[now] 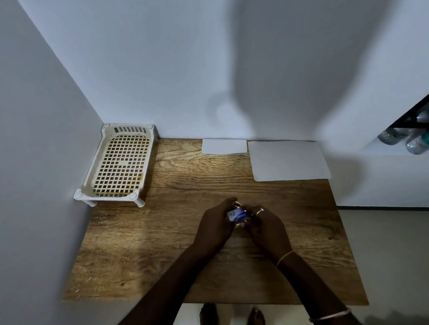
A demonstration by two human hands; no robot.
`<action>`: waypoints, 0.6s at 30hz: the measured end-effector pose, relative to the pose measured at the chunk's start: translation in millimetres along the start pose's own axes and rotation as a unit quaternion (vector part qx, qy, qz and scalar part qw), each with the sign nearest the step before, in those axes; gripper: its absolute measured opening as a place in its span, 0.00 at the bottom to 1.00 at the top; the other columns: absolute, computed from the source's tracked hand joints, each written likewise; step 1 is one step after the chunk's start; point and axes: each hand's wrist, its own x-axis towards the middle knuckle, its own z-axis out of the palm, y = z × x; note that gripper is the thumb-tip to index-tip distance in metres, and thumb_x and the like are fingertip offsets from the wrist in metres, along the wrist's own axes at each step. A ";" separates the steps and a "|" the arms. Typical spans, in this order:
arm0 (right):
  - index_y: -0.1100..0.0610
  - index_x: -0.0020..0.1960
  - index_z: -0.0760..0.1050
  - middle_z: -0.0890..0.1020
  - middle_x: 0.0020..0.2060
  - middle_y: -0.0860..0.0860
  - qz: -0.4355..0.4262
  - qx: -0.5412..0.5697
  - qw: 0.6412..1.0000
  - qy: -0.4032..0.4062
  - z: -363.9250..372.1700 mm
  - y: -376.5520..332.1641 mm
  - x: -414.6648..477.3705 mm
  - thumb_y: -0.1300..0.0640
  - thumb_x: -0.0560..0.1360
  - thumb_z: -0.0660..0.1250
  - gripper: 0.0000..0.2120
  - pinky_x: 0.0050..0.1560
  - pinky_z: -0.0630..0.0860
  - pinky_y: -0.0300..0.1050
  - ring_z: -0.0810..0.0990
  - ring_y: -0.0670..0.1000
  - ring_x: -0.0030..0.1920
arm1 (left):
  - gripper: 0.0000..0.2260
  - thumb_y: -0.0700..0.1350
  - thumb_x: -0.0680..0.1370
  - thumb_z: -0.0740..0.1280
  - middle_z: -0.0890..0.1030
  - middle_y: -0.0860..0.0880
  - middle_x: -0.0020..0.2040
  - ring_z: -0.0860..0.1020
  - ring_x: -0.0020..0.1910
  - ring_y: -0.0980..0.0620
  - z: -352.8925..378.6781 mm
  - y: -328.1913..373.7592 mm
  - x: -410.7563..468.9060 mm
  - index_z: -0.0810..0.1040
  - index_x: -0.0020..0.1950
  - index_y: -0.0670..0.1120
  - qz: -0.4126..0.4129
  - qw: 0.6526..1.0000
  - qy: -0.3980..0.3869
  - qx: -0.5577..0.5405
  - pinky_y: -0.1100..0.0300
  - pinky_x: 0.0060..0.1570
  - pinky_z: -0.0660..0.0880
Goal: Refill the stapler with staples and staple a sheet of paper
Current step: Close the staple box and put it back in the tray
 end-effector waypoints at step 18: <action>0.44 0.62 0.76 0.85 0.49 0.46 -0.016 -0.122 0.989 -0.080 -6.0 32.1 31.9 0.47 0.72 0.73 0.19 0.46 0.74 0.36 0.83 0.45 0.48 | 0.41 0.45 0.70 0.78 0.74 0.47 0.73 0.68 0.71 0.47 22.9 -31.8 42.4 0.63 0.80 0.50 0.089 0.964 -0.173 0.182 0.55 0.67 0.66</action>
